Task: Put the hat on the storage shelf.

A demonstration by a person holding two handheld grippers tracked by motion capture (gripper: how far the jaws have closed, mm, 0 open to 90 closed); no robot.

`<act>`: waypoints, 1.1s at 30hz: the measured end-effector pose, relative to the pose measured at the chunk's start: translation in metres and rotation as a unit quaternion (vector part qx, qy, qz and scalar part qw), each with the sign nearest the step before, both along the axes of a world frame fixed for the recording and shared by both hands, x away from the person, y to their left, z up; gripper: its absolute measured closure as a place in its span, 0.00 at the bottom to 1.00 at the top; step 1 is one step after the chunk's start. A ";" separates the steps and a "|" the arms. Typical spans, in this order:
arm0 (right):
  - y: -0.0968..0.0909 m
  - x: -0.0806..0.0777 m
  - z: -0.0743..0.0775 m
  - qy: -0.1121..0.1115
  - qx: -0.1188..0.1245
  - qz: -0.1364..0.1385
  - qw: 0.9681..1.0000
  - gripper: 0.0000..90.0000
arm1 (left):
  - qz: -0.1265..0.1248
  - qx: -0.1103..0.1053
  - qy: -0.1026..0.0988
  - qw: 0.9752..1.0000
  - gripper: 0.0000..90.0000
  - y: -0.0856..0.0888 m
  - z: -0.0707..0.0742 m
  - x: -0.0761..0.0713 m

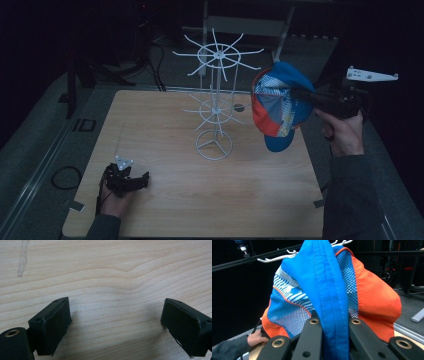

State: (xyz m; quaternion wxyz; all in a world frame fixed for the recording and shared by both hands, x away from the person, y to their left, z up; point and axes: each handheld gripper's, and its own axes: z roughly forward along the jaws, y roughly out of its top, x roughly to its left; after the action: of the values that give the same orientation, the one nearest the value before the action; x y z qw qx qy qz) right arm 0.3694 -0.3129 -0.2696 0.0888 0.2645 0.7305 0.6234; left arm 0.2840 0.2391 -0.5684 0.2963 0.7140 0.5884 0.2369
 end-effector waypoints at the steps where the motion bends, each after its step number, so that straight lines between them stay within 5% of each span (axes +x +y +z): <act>1: 0.000 0.000 0.000 0.000 0.000 0.000 1.000 0.97 | 0.000 0.000 0.000 1.000 0.11 0.000 0.000 0.000; 20: 0.003 -0.008 0.006 -0.009 0.018 0.023 1.000 0.97 | 0.000 0.000 0.000 1.000 0.11 0.000 0.000 0.000; 33: -0.001 -0.012 0.018 -0.025 0.054 0.036 0.998 0.97 | 0.000 0.000 0.000 1.000 0.11 0.000 0.000 0.000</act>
State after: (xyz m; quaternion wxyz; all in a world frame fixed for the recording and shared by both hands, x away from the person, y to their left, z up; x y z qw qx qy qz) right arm 0.3576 -0.3136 -0.2512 0.0705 0.2270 0.7020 0.6713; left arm 0.2841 0.2389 -0.5684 0.2963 0.7142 0.5884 0.2363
